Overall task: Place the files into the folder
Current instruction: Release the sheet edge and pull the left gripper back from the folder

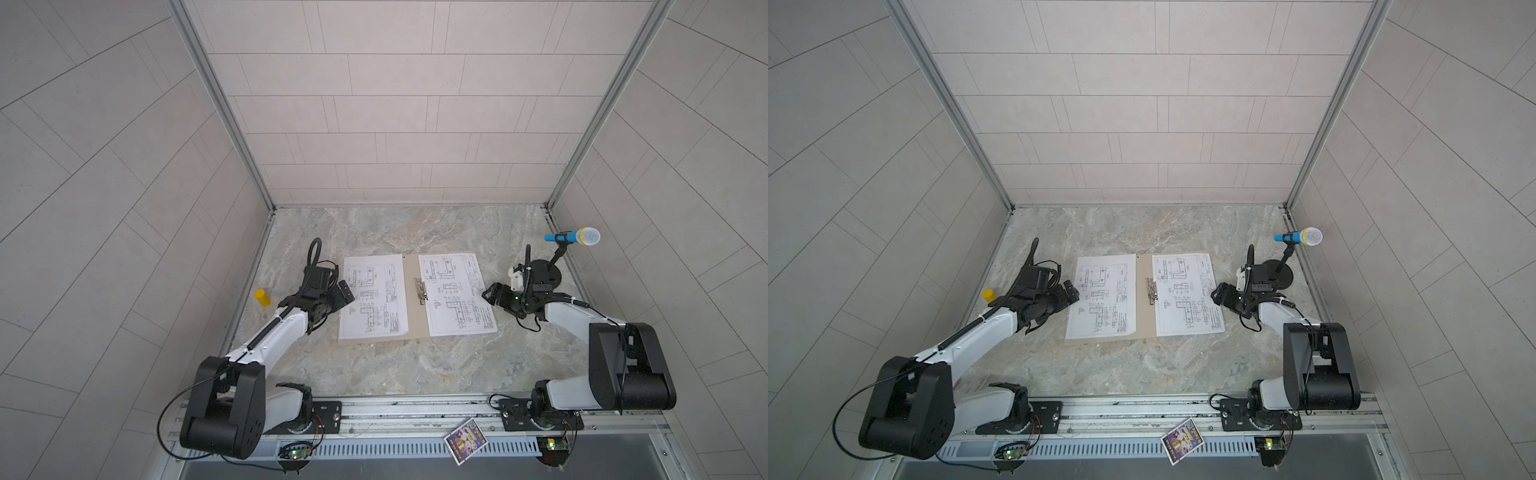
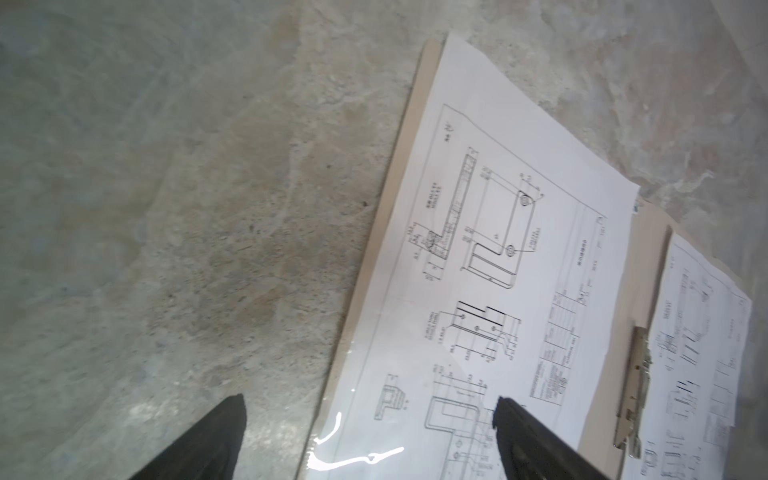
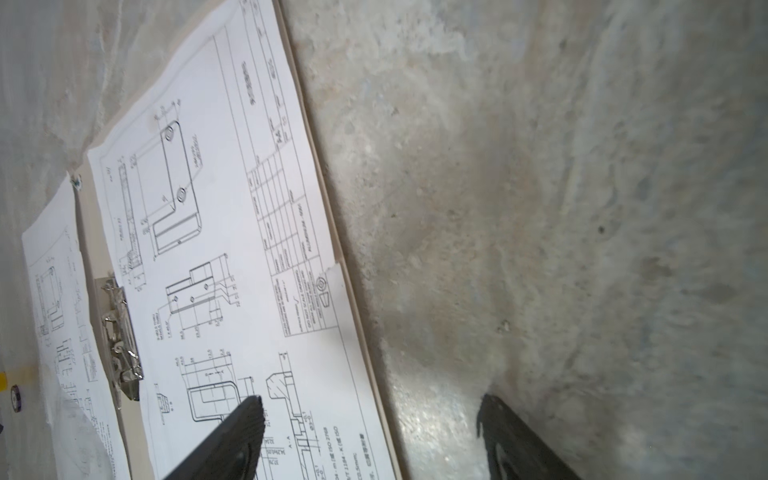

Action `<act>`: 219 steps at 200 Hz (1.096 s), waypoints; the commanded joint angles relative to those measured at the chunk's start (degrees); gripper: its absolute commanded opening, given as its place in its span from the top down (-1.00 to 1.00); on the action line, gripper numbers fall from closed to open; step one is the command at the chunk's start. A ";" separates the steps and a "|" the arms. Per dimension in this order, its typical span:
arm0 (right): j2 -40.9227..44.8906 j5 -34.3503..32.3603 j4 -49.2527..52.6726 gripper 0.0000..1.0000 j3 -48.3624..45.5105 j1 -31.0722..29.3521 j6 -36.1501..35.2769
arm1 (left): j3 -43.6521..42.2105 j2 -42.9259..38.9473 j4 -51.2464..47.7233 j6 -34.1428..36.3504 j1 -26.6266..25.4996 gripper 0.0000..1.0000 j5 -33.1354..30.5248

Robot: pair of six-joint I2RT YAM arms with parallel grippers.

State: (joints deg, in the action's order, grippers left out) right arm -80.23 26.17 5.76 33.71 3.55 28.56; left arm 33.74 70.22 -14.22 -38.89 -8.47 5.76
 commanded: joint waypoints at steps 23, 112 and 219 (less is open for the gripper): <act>-1.40 1.97 -1.80 -0.65 -1.61 0.23 0.61 | -3.10 0.21 -1.60 -1.17 2.87 -1.00 -3.42; -4.54 5.79 -4.89 -0.62 -3.20 0.27 3.17 | -2.04 8.32 4.52 2.16 3.43 -1.00 12.11; -6.28 8.10 -6.69 -0.56 -4.10 0.23 4.47 | -3.08 7.57 7.02 2.18 3.42 -1.00 18.28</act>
State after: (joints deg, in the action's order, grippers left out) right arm -84.40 34.28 -5.76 31.99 3.81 31.99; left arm 32.10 77.32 -6.87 -37.01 -5.26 21.41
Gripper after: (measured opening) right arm 0.782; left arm 0.997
